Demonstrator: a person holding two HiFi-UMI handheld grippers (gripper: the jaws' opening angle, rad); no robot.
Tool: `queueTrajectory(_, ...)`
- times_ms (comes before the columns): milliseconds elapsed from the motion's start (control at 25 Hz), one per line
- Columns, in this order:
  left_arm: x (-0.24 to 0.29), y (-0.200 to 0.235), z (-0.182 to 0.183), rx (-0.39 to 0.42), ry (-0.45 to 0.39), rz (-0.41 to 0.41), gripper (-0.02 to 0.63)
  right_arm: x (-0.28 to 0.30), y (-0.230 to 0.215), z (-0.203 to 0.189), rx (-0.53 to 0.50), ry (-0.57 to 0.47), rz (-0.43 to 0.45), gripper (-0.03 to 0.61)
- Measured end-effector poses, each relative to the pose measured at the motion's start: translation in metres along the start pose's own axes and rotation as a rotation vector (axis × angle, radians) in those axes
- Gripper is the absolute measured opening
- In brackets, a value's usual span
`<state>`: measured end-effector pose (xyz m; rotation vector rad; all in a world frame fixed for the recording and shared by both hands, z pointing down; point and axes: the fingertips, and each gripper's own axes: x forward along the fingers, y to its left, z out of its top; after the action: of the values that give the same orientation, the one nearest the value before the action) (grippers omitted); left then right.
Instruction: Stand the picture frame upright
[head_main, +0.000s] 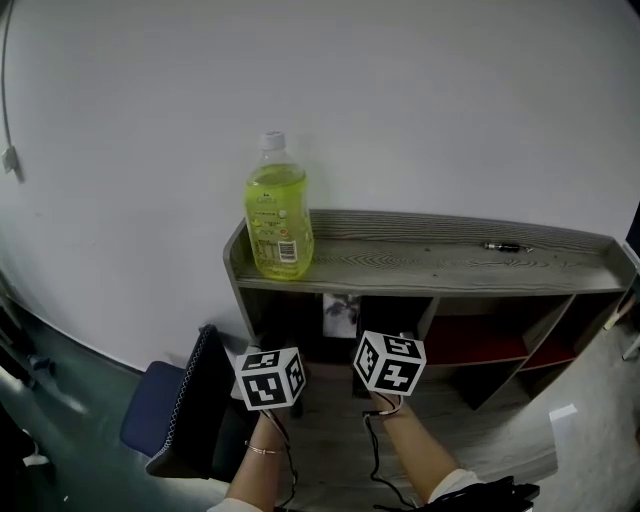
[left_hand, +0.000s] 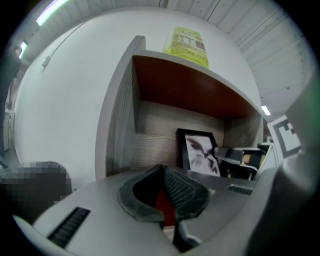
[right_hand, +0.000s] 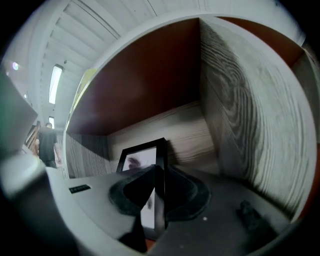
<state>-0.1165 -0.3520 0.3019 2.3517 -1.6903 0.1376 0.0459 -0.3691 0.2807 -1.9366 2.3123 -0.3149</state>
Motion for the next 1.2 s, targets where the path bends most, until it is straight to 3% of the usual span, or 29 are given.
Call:
queueTrajectory(800, 0.004, 0.006, -0.013, -0.019, 0.023, 0.012, 0.011, 0.016, -0.002, -0.005, -0.033, -0.010, 0.005, 0.087)
queueTrajectory(1040, 0.001, 0.005, -0.013, -0.018, 0.022, 0.012, 0.011, 0.016, -0.001, -0.006, -0.052, 0.032, 0.023, 0.088)
queueTrajectory(1200, -0.002, 0.002, -0.012, -0.018, 0.017, 0.004, 0.011, 0.013, -0.001, -0.007, -0.050, 0.042, 0.020, 0.123)
